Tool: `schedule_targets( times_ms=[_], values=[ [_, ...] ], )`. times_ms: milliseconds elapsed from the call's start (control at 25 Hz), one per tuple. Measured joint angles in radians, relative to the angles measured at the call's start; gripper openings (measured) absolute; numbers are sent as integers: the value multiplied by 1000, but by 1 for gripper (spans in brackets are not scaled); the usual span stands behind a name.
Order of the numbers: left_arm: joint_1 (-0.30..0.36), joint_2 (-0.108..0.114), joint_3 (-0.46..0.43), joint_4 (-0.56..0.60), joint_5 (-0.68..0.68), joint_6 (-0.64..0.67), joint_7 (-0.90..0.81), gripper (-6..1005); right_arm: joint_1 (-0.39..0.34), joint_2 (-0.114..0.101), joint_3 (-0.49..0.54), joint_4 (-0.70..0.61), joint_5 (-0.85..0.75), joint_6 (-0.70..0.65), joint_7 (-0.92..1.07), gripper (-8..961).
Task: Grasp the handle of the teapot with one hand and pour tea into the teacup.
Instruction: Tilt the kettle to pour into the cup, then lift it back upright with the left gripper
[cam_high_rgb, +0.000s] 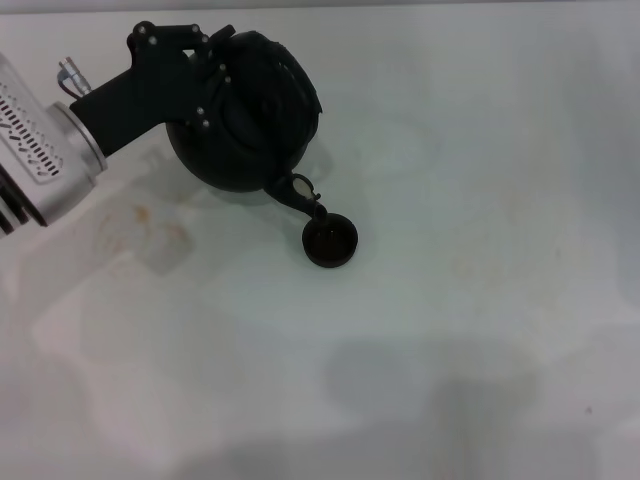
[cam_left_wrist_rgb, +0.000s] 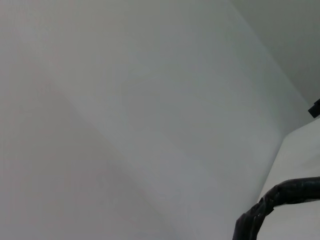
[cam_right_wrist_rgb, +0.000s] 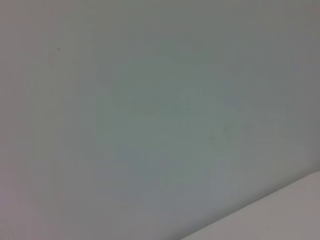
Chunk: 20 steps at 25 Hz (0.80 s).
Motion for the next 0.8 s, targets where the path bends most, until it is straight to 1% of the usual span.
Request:
schedule_targets(
  times_ms=[800],
  values=[
    [-3, -2, 2, -4, 0, 5, 49, 108, 0, 0, 0, 3, 1, 0, 0, 826]
  ],
)
